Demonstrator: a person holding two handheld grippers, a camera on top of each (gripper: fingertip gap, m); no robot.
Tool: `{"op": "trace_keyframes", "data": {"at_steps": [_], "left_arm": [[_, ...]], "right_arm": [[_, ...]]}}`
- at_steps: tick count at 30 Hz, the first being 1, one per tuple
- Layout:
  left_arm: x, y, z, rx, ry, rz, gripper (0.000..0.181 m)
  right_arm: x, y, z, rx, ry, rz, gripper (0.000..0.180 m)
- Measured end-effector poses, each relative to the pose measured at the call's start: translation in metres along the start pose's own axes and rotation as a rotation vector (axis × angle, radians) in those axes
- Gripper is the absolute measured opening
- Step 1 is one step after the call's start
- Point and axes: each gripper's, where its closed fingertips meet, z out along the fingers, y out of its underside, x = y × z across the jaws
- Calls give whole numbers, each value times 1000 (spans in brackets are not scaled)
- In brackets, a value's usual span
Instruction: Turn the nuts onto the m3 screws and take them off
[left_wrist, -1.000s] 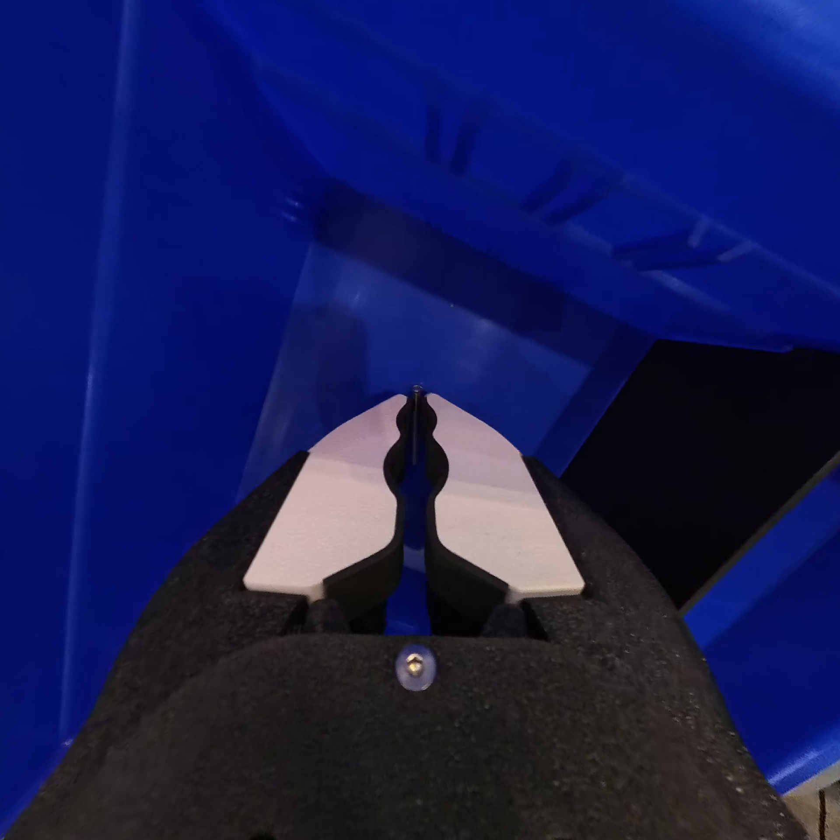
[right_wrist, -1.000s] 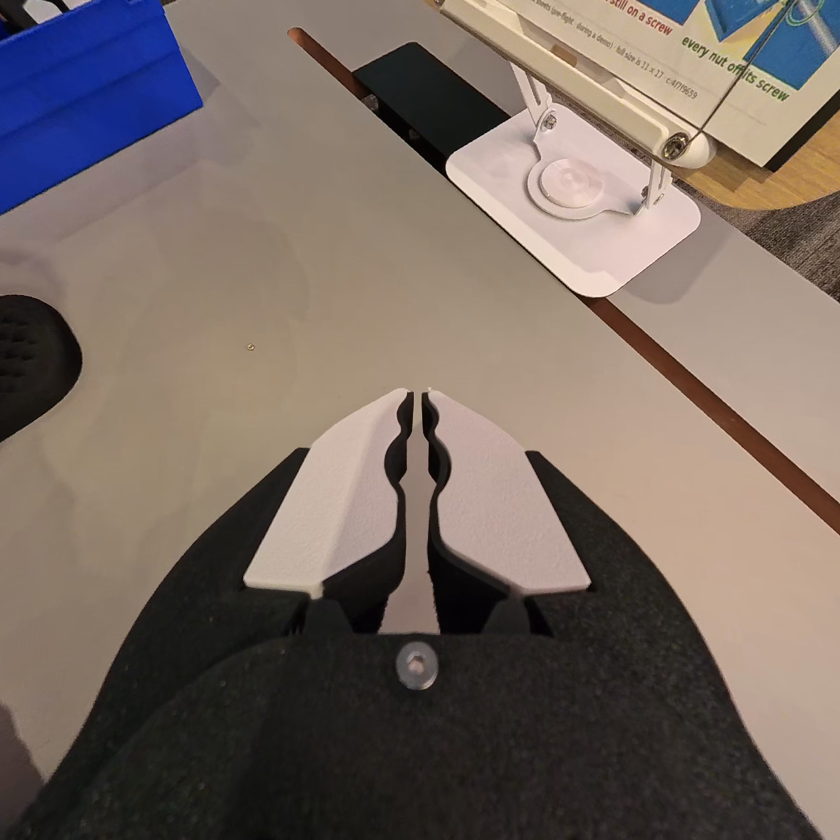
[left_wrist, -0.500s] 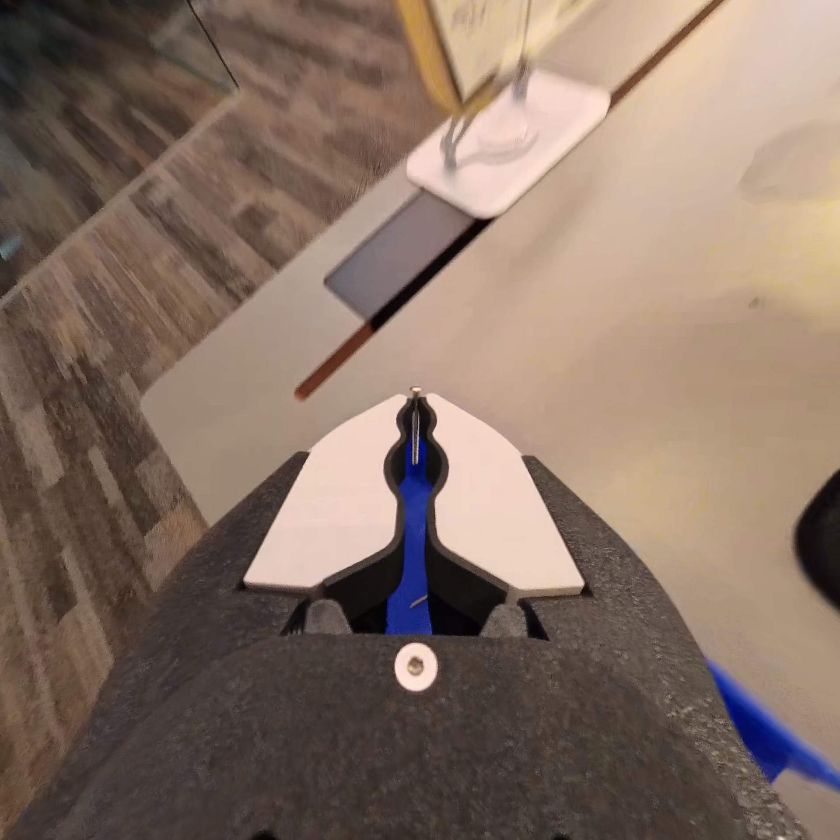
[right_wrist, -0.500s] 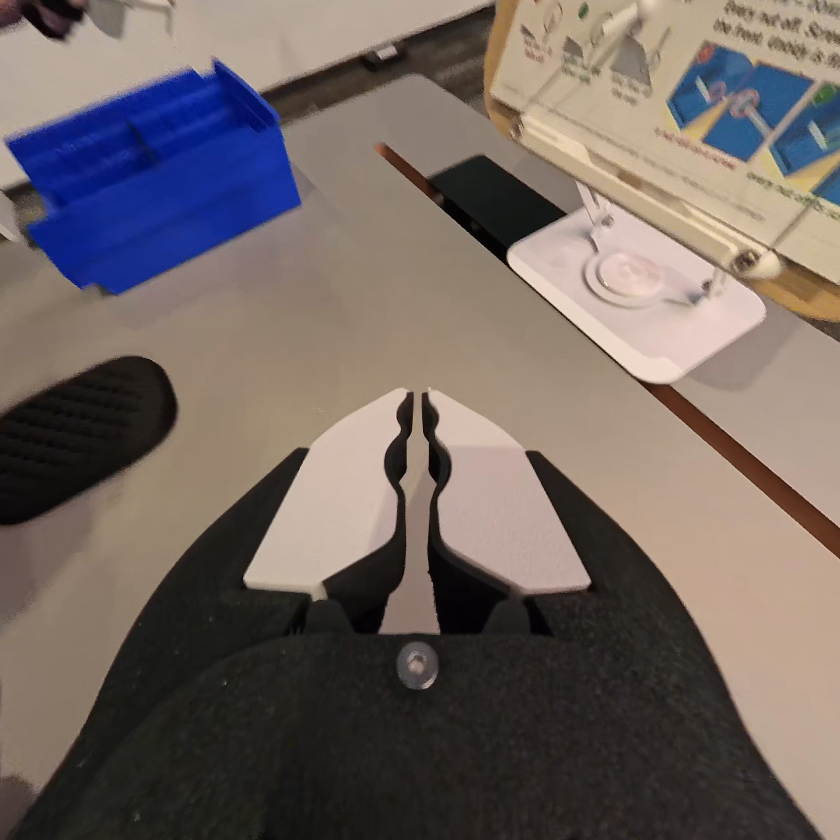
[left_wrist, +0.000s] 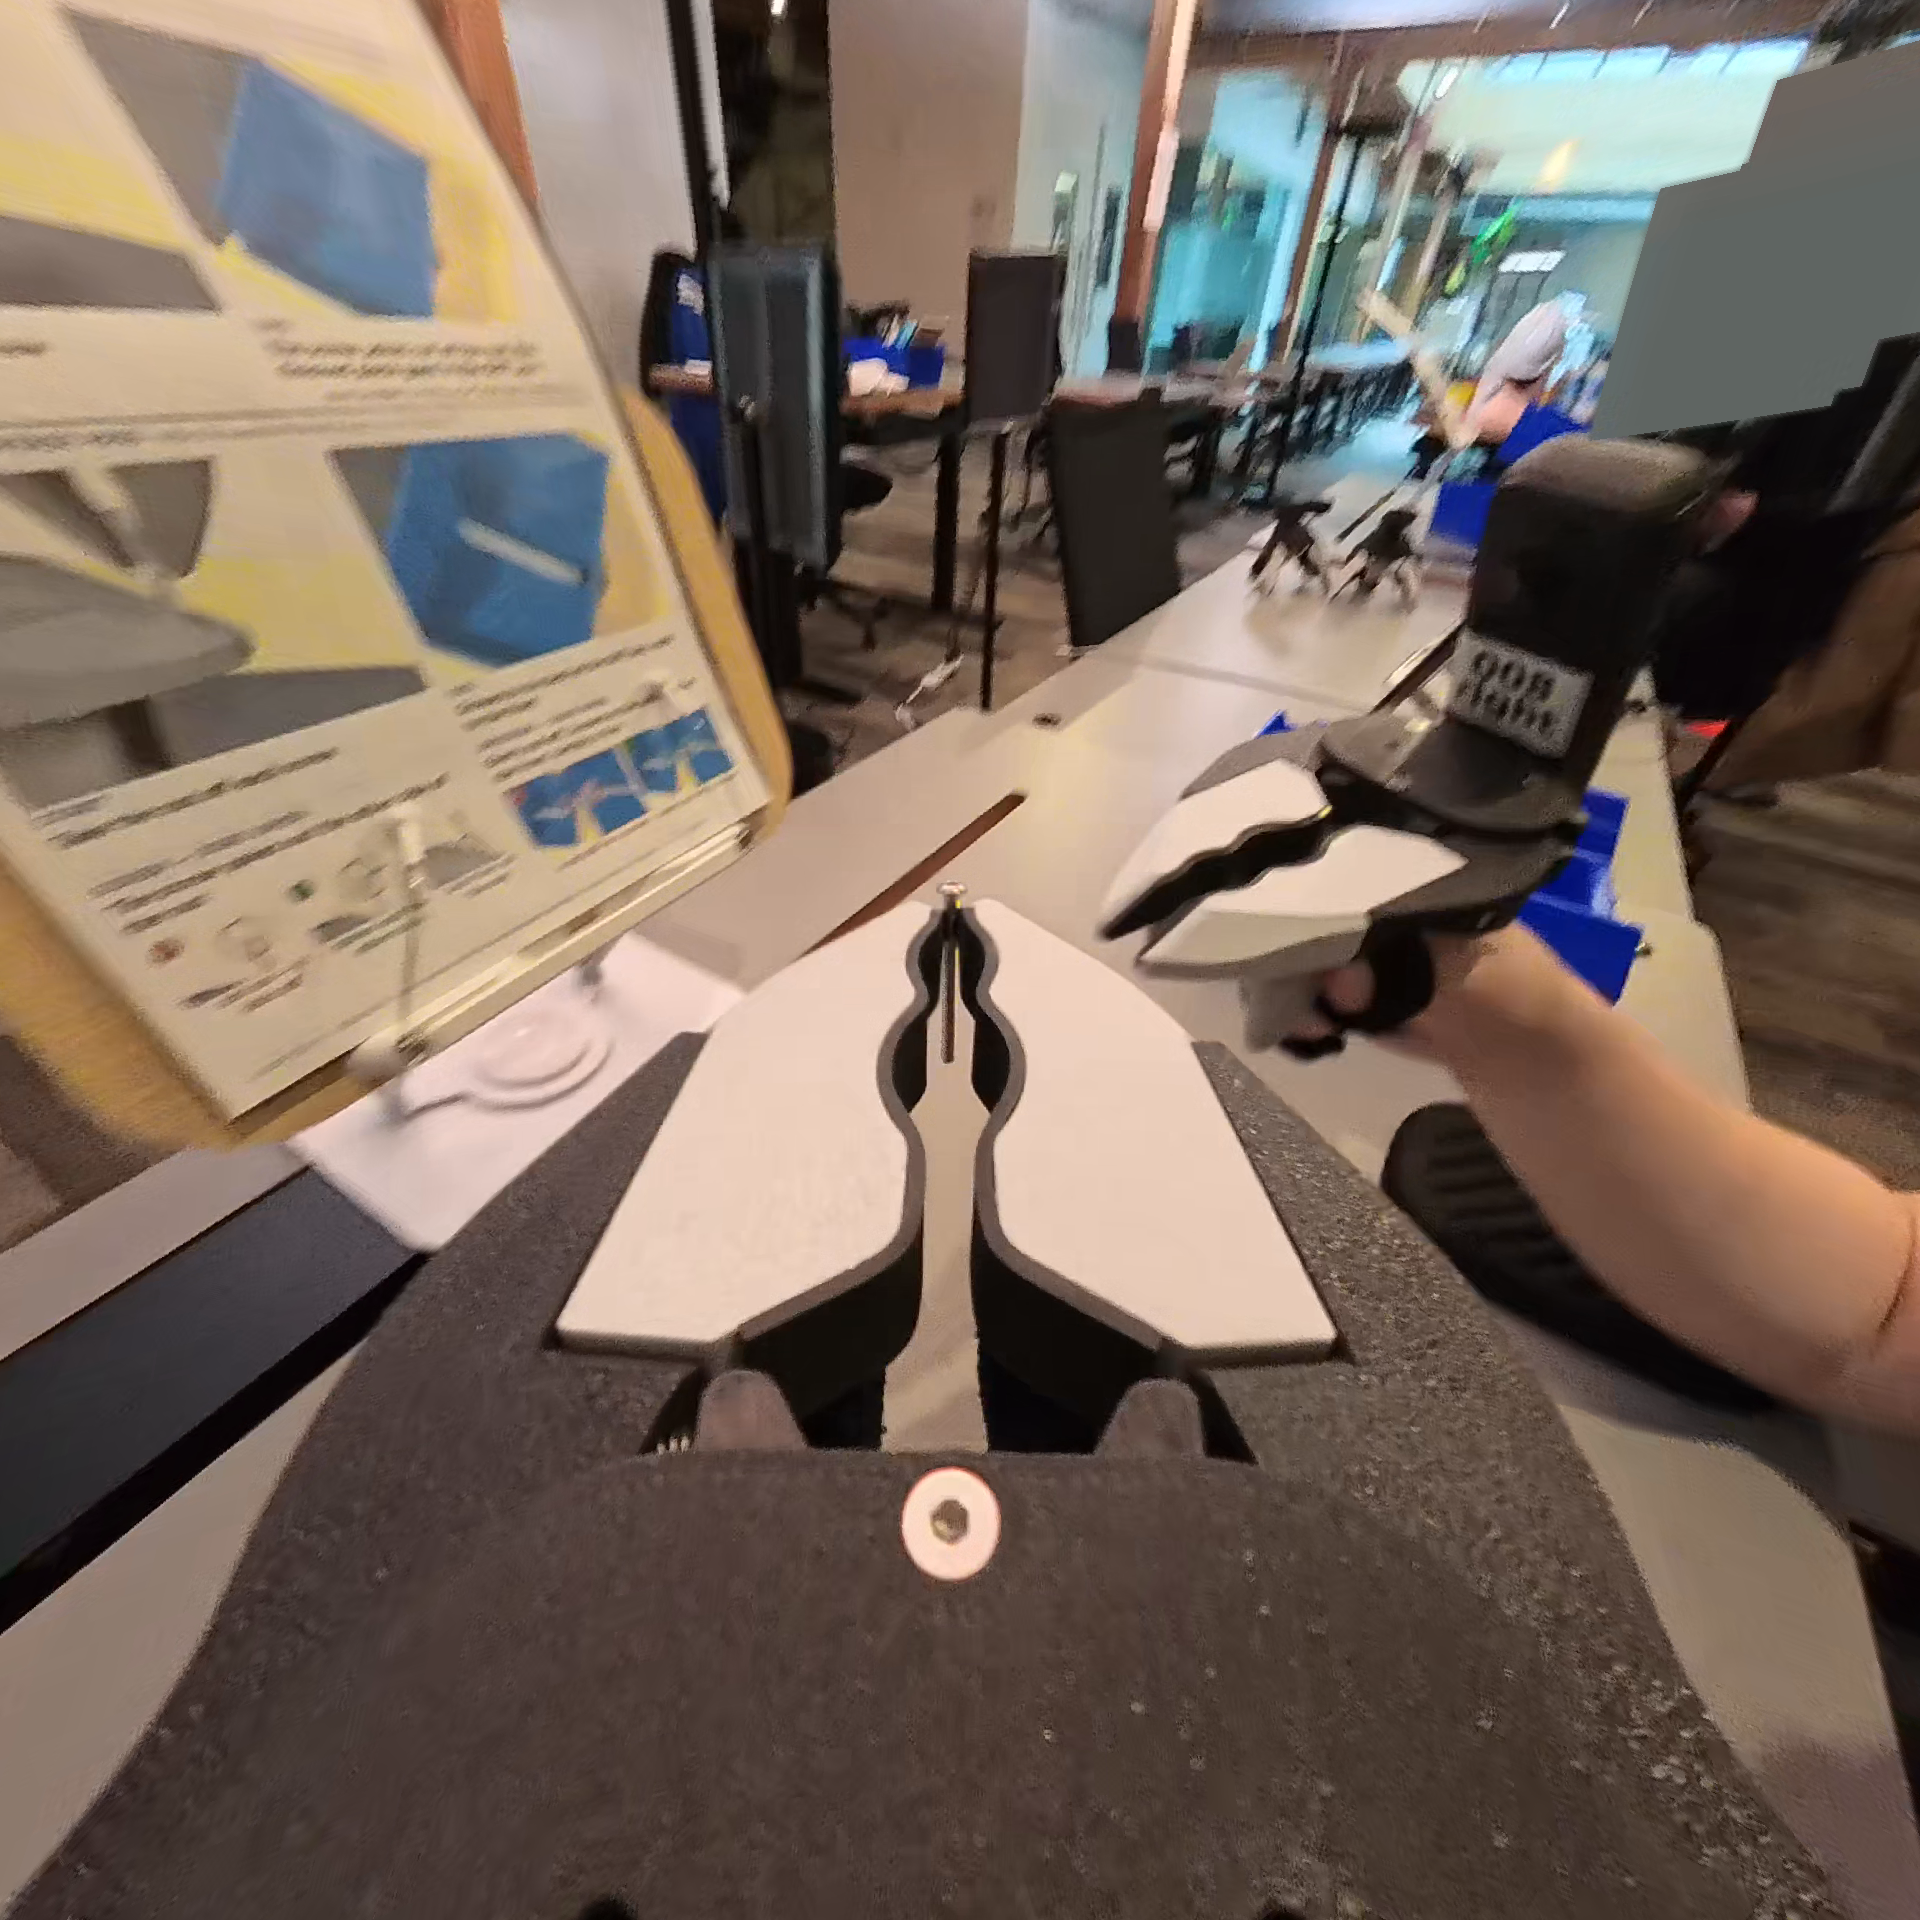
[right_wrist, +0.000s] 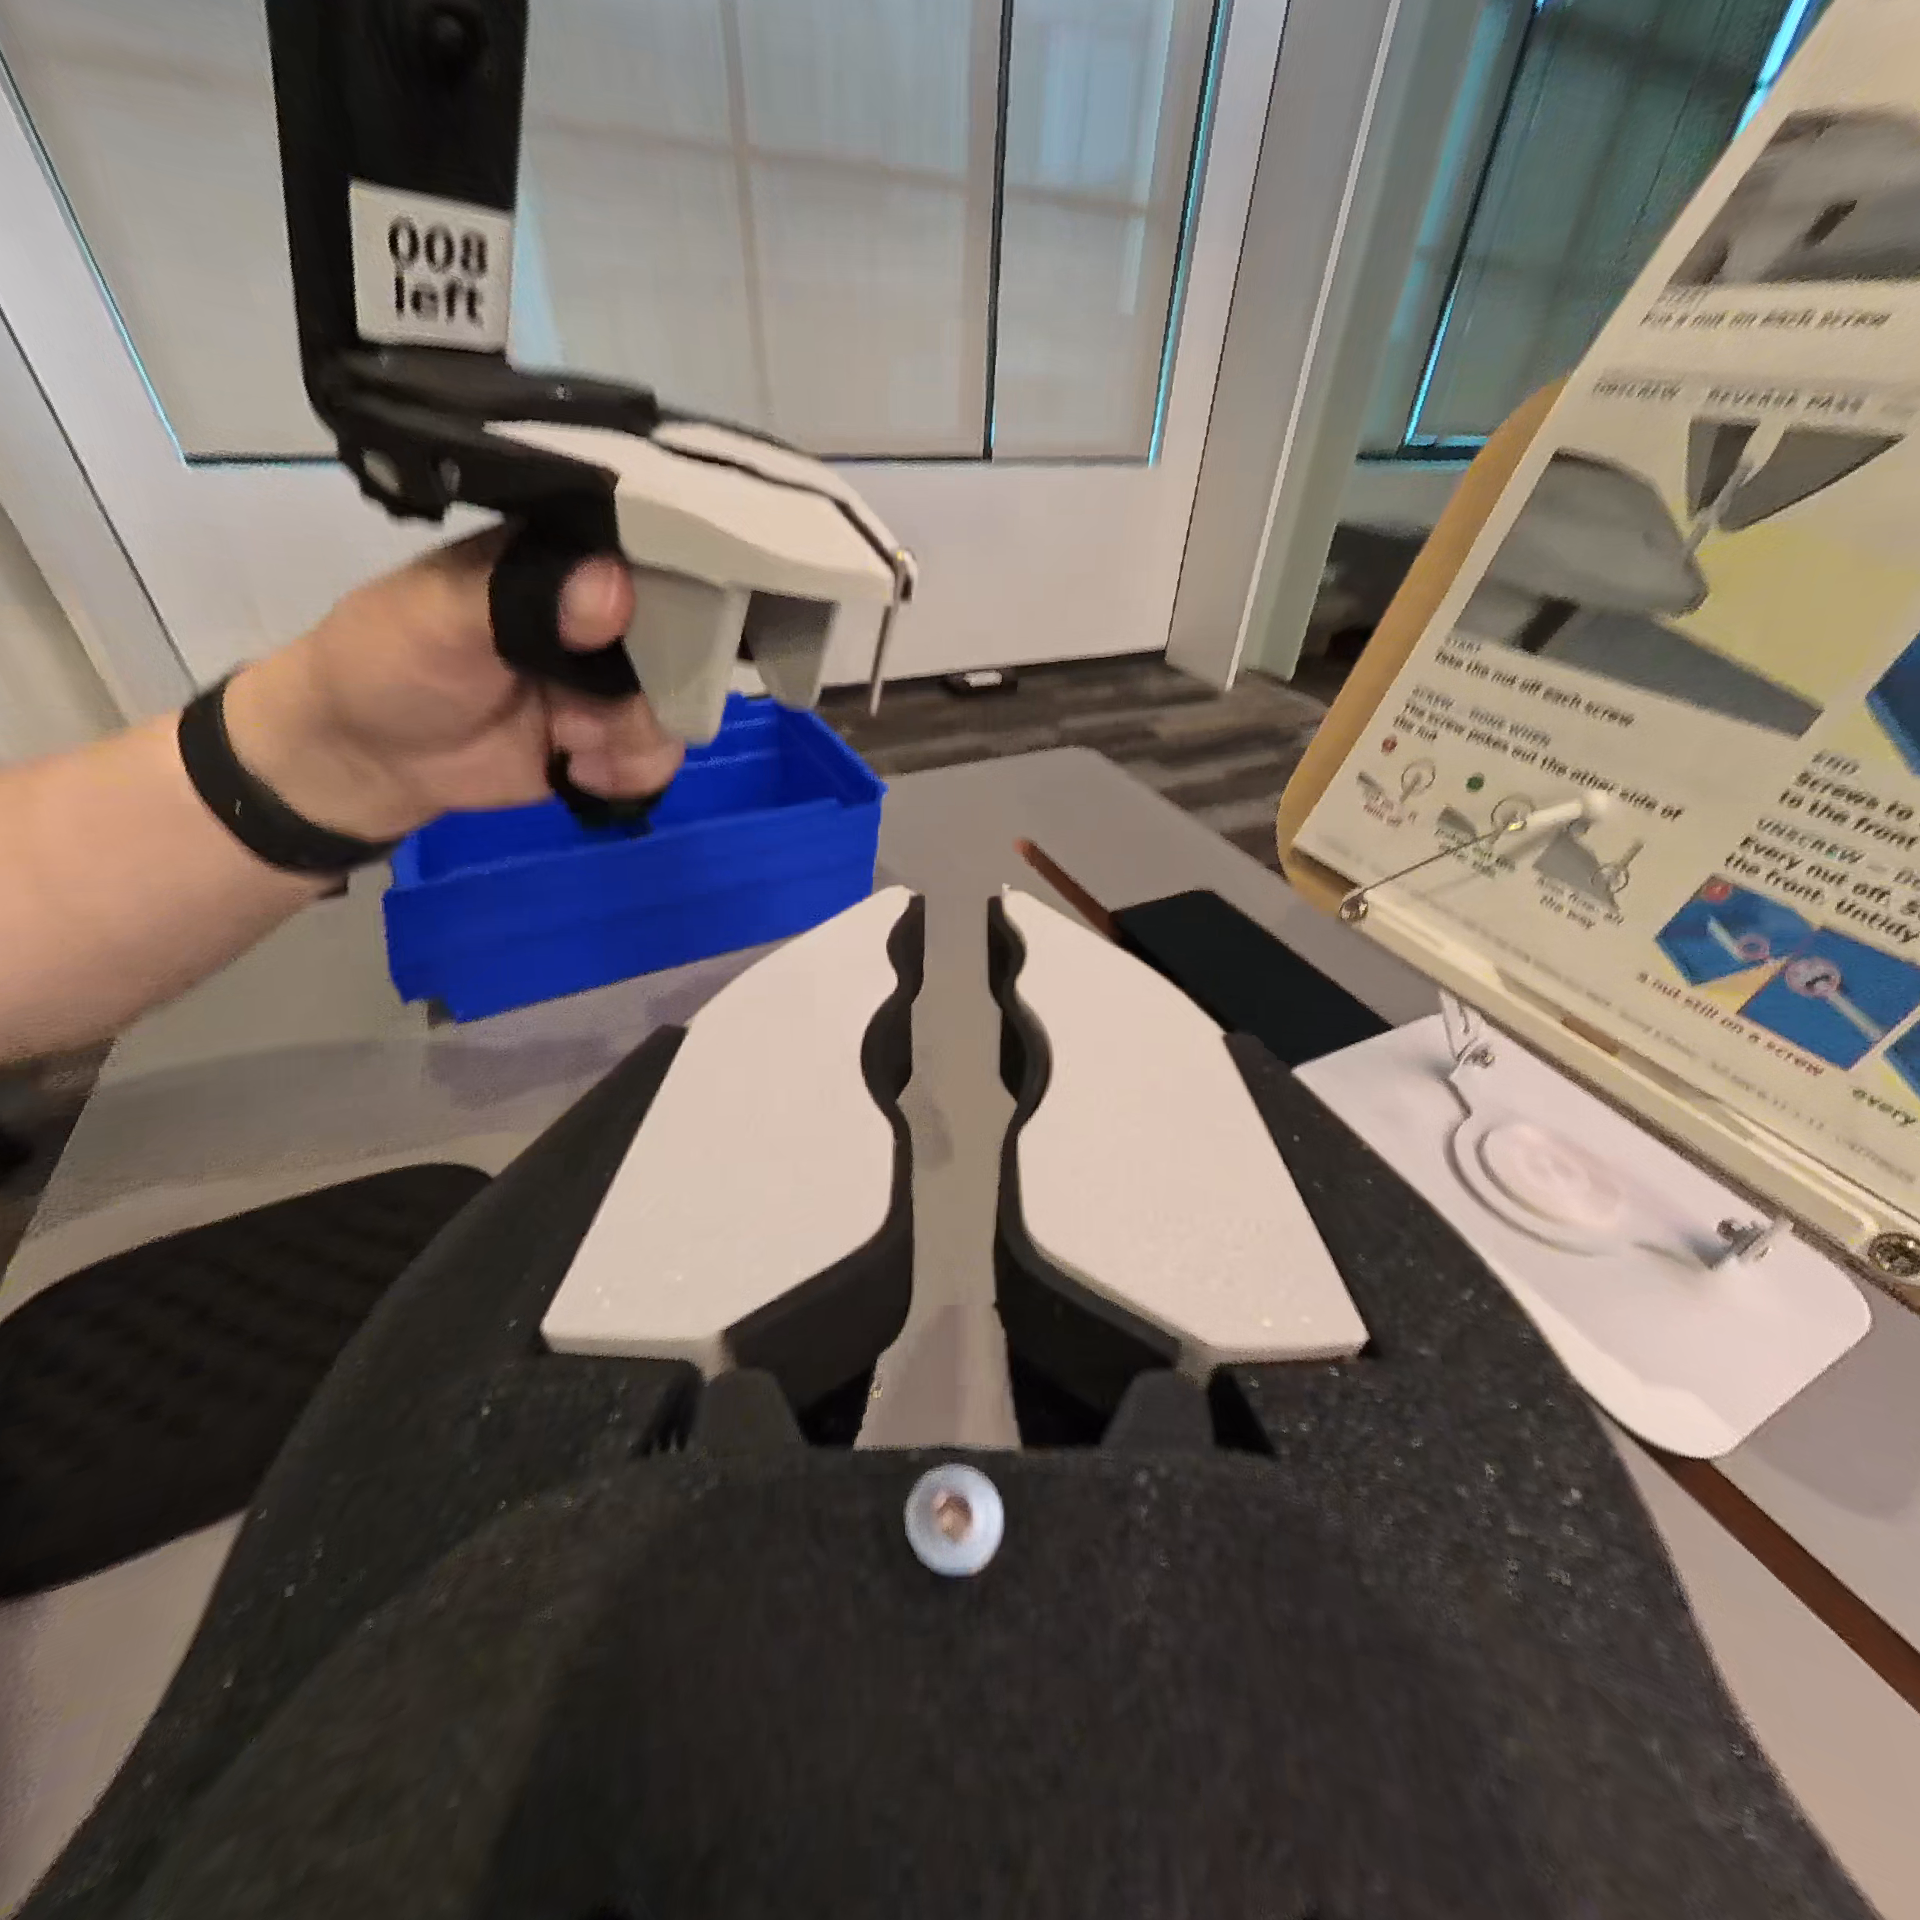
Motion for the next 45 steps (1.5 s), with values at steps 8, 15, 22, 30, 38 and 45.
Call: {"op": "trace_keyframes", "data": {"at_steps": [8, 15, 22, 30, 38, 45], "left_arm": [[40, -11, 31, 154, 73, -56, 2], [47, -15, 34, 185, 104, -76, 2], [54, -20, 34, 213, 137, -86, 2], [59, -20, 37, 222, 161, -83, 2], [67, -26, 39, 239, 183, -66, 2], [69, -24, 37, 230, 209, -74, 2]], "right_arm": [[2, -13, 0, 100, 71, -37, 21], [-8, -30, -7, 262, -22, -2, 19], [-7, -34, -11, 307, -22, -9, 14], [-10, -42, -17, 395, -120, 92, 14], [-14, -43, -20, 409, -182, 108, 3], [-16, -42, -22, 377, -211, 96, 2]]}}
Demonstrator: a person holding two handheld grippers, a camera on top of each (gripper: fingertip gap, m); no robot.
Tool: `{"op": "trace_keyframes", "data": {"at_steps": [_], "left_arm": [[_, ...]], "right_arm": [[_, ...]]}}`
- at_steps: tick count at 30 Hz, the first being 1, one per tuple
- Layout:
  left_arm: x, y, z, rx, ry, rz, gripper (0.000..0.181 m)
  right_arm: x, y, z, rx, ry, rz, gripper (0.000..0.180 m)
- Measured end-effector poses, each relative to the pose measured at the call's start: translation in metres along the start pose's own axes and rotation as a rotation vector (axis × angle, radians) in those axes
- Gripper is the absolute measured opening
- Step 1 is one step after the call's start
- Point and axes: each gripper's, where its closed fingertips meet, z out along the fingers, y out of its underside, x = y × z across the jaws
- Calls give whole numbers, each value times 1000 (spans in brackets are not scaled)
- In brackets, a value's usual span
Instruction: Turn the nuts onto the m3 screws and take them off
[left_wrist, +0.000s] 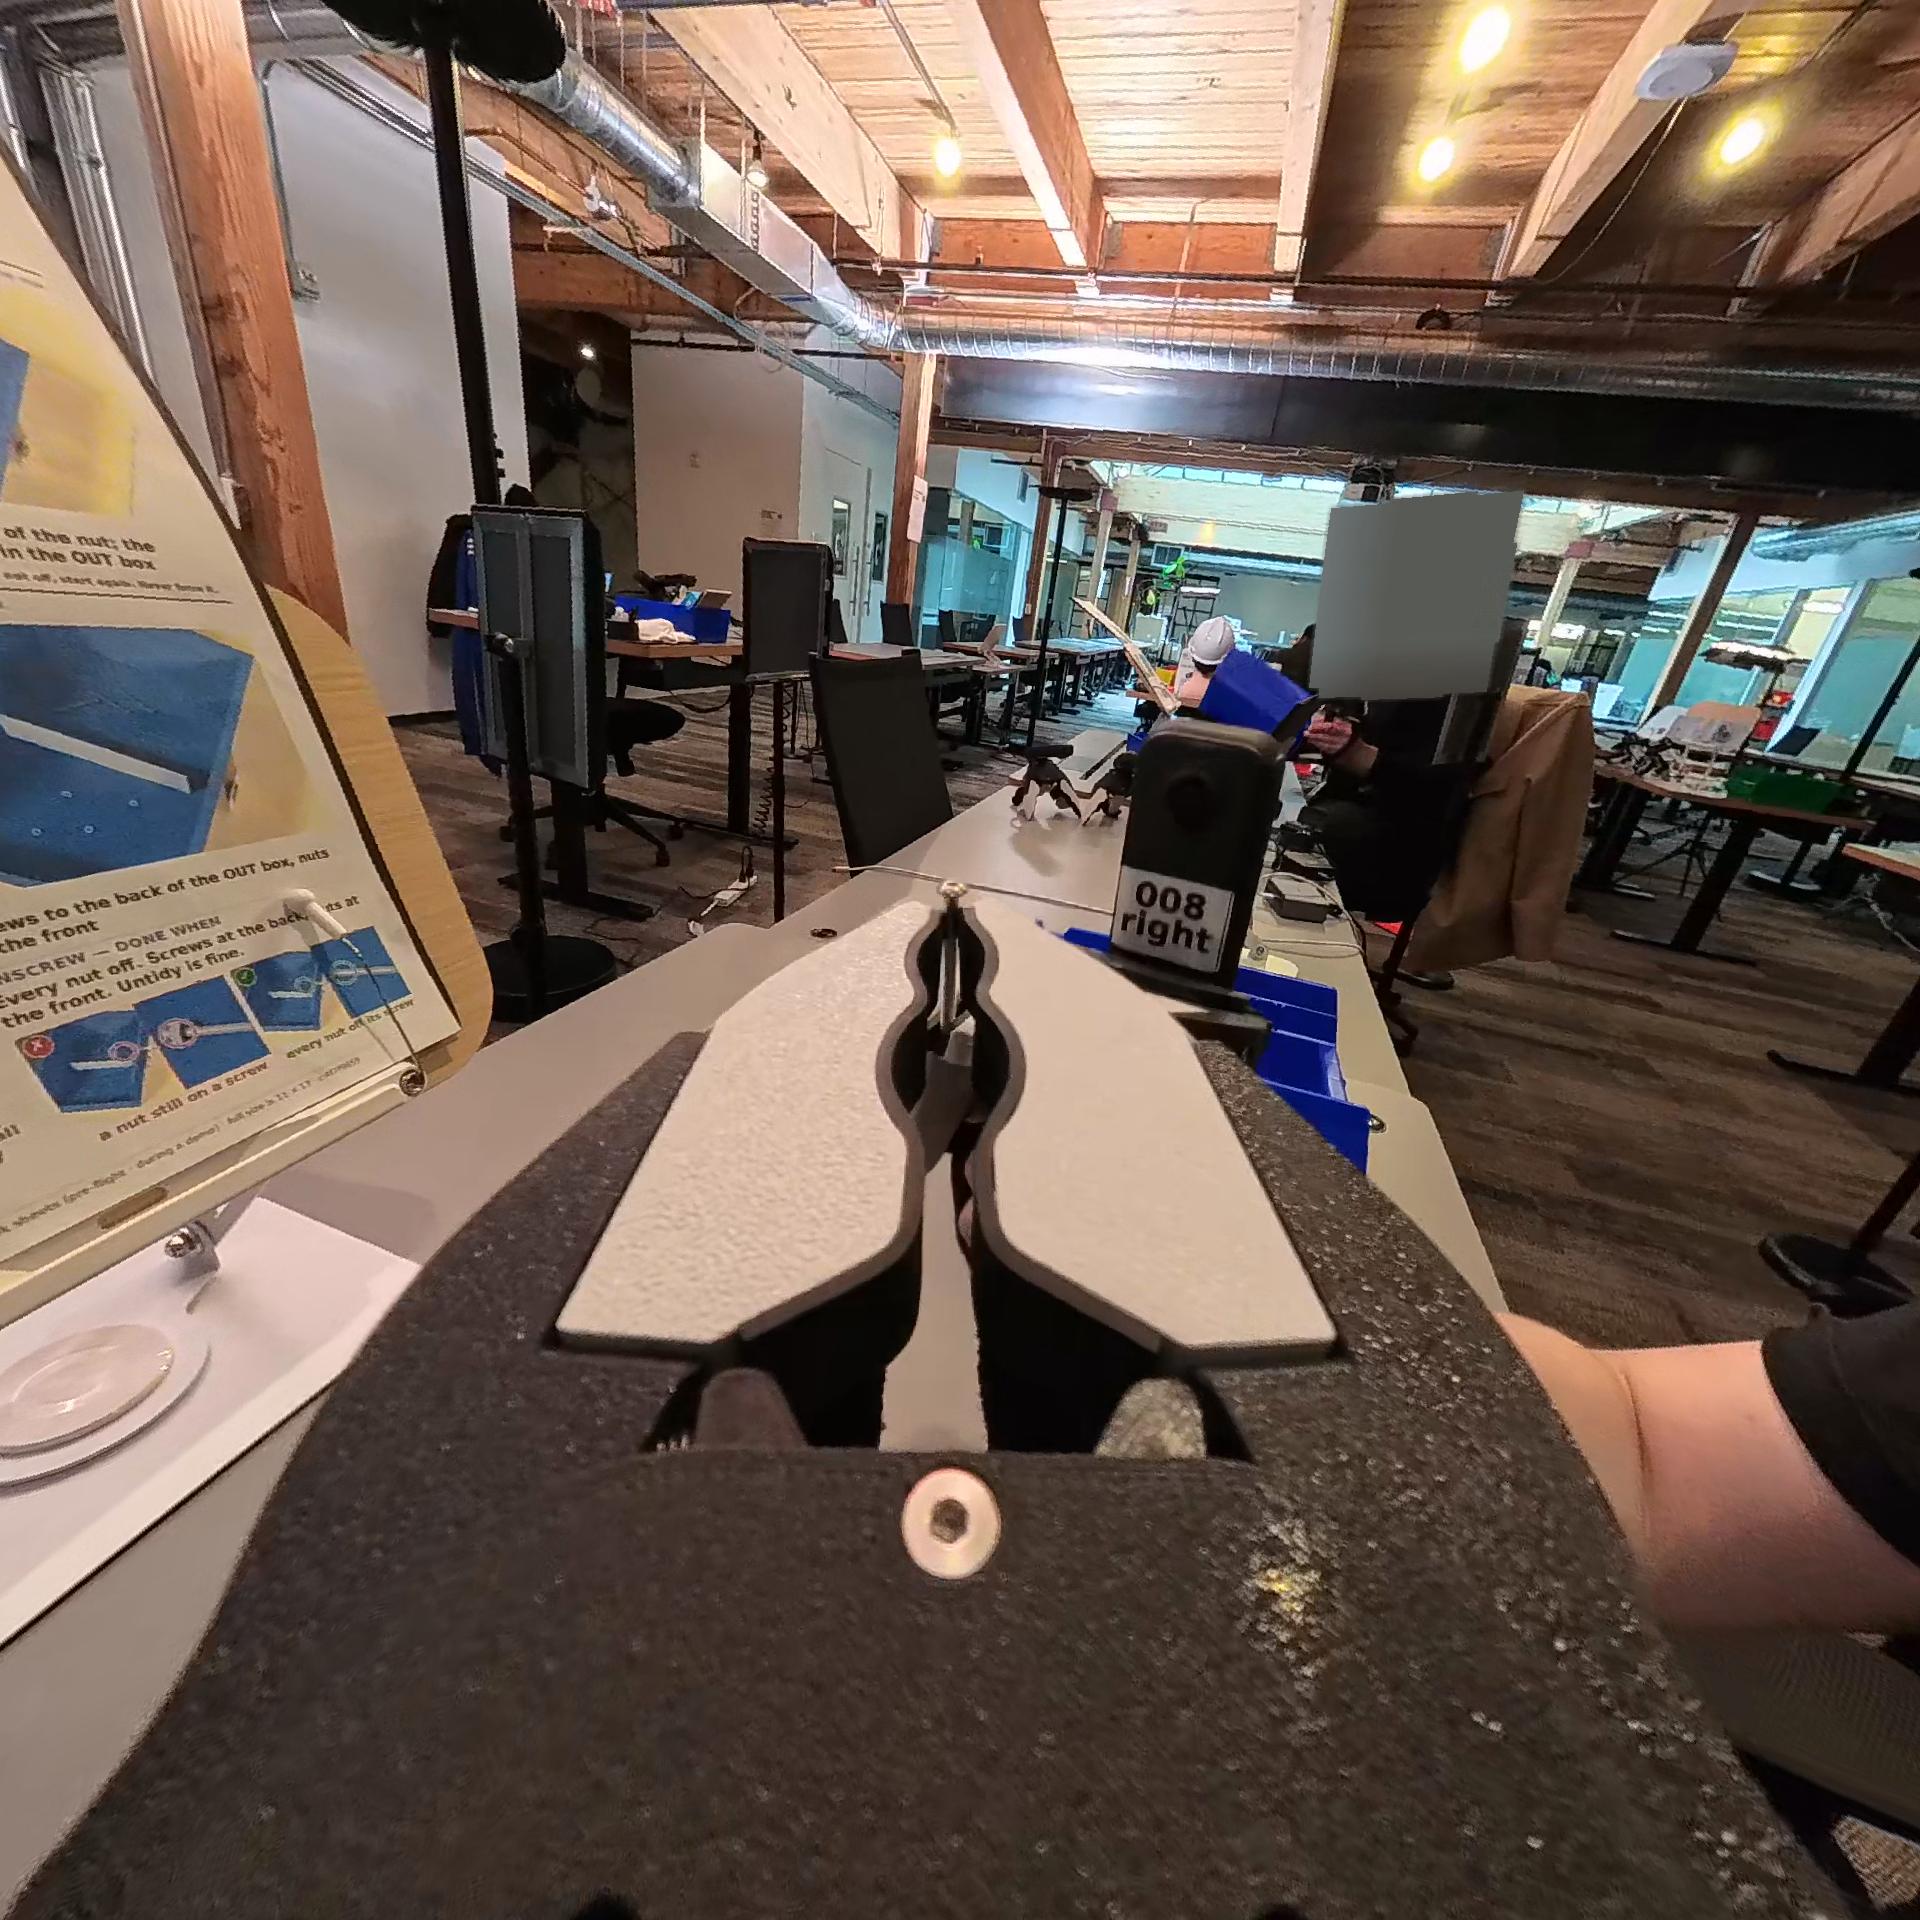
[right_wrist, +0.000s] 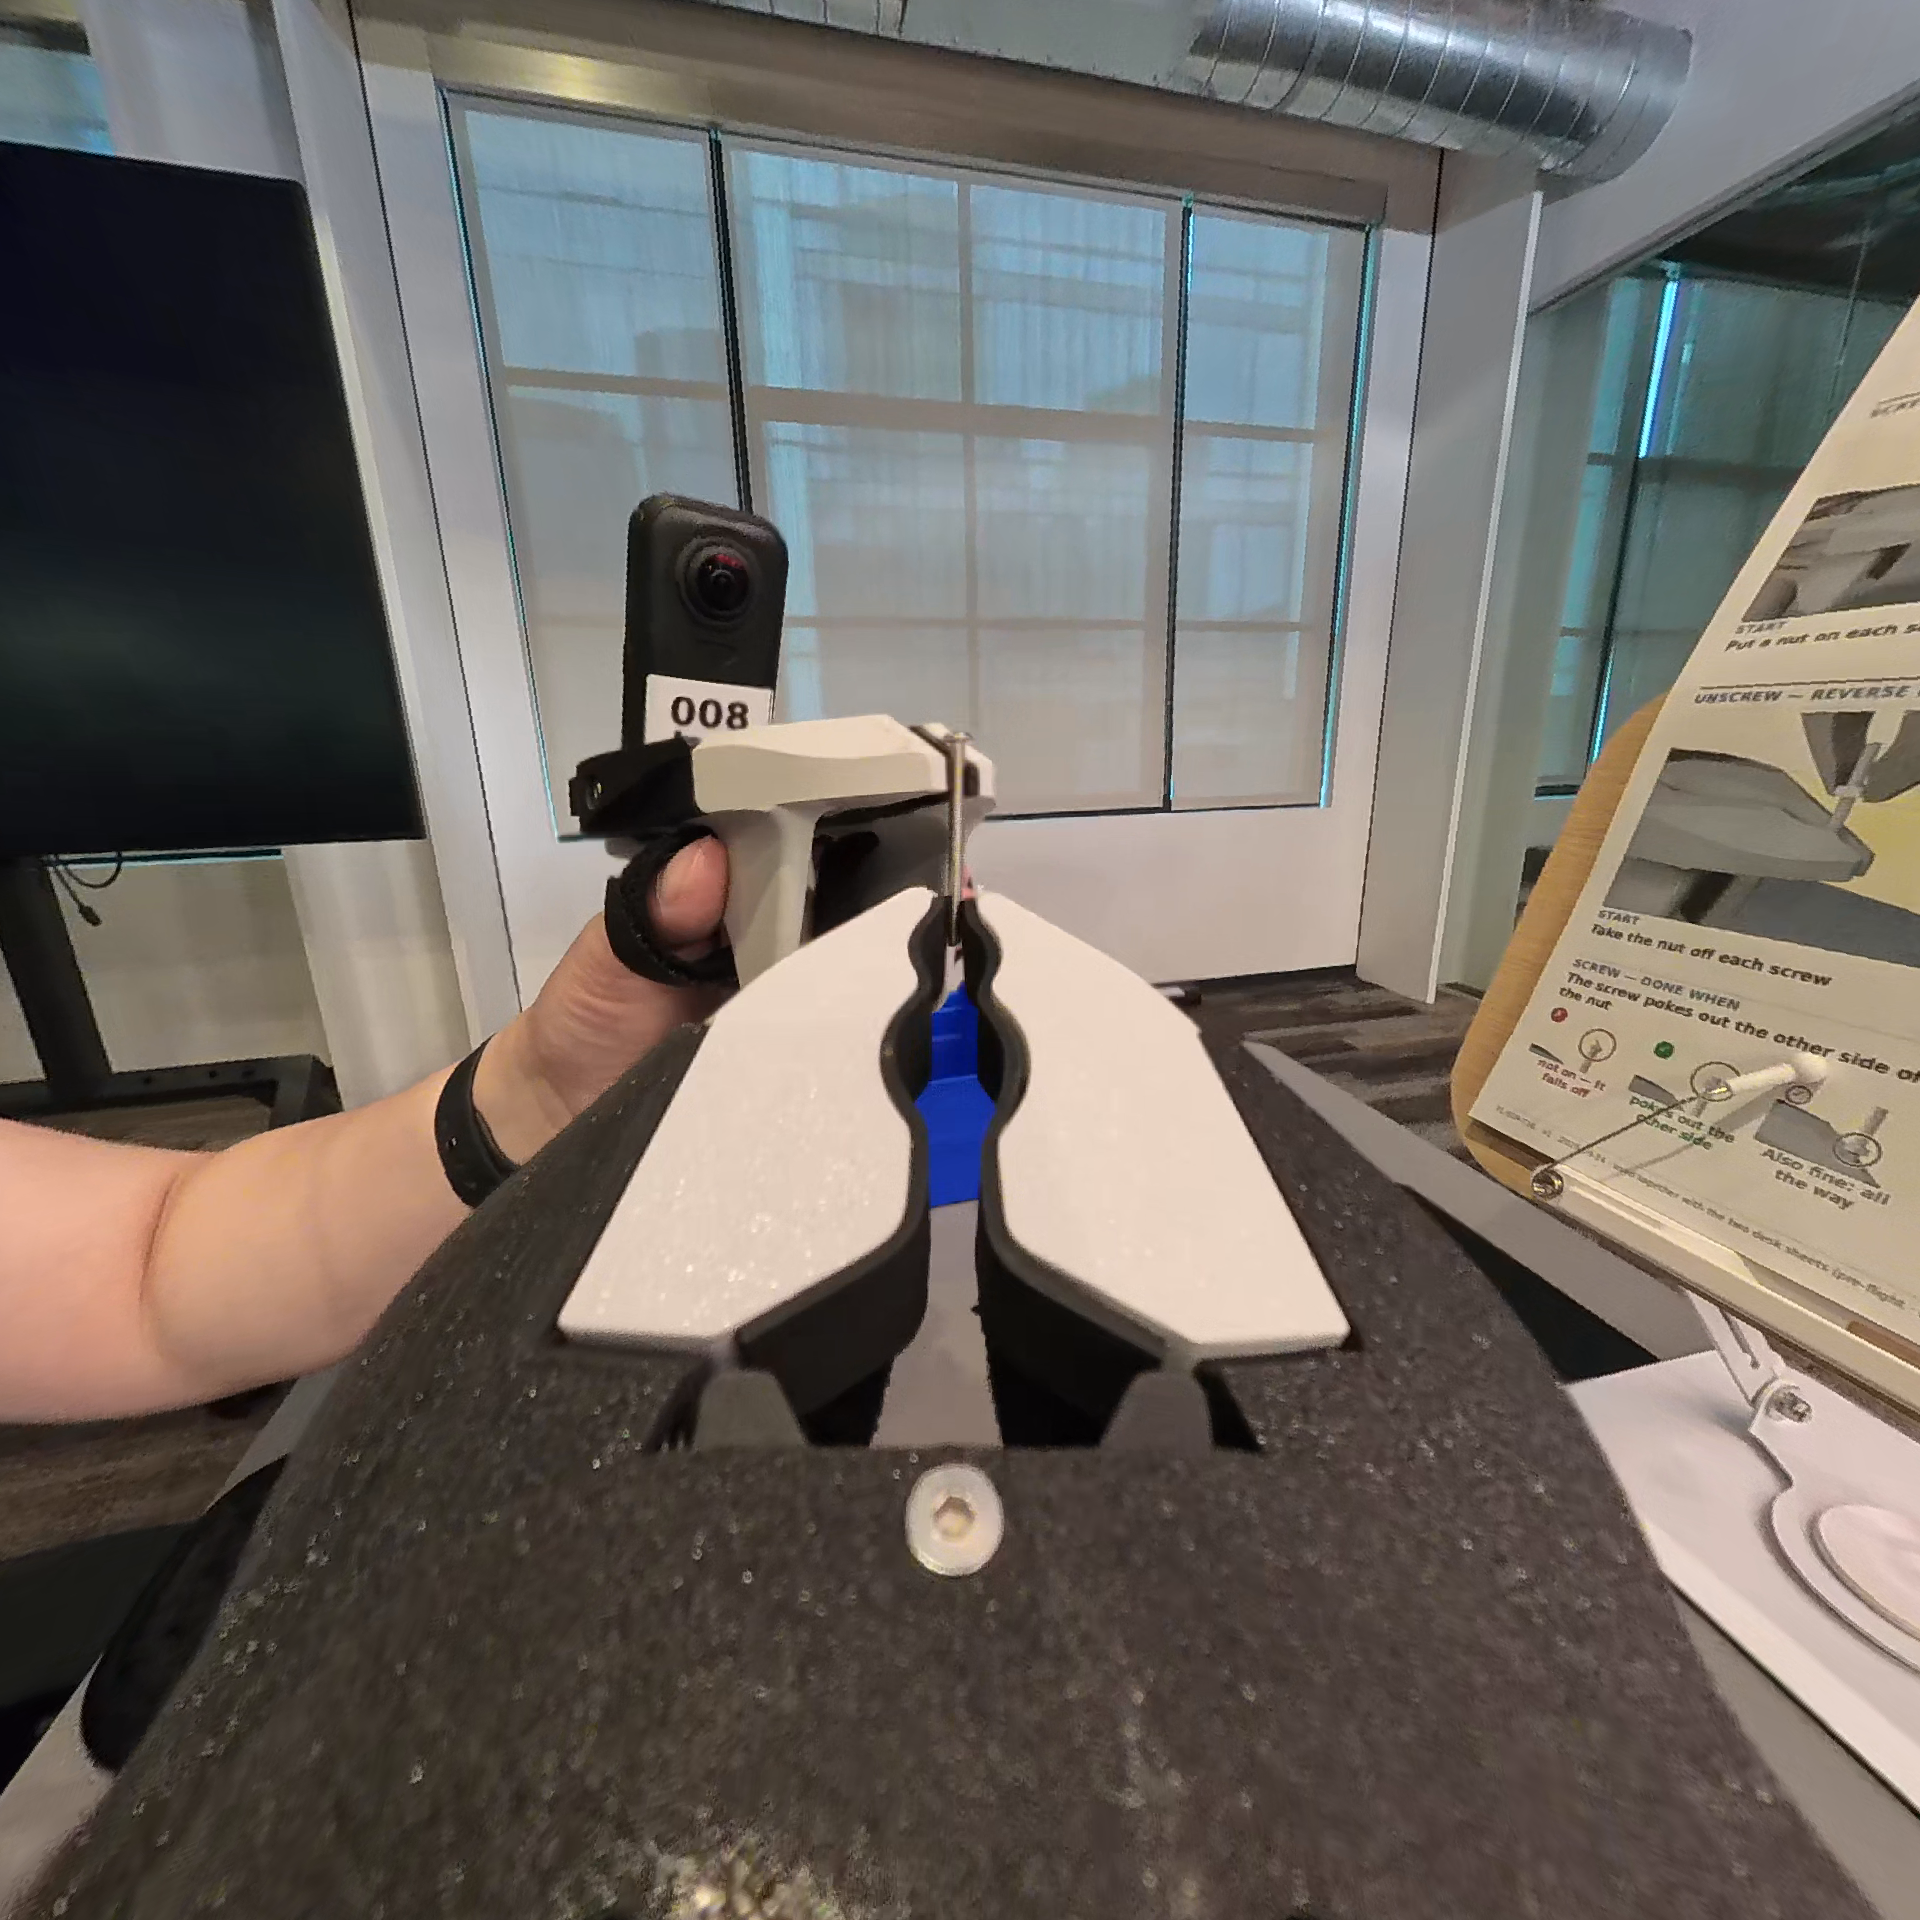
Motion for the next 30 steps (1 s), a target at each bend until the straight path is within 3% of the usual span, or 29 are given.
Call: {"op": "trace_keyframes", "data": {"at_steps": [3, 5, 12, 16, 30], "left_arm": [[1, 2, -5, -52, -1, 49, 3], [-1, 2, -11, -108, -5, 96, 19], [6, 15, -30, -397, 66, 370, 31], [9, 31, -31, -527, 68, 515, 31], [15, 51, -28, -628, 102, 547, 18]], "right_arm": [[0, 3, -1, -56, -3, -31, 2], [2, 6, -4, -109, 18, -77, 2], [-2, 14, -13, -314, 48, -322, 2], [-6, 20, -14, -404, 41, -424, 2], [-13, 43, -13, -570, 11, -636, 2]]}}
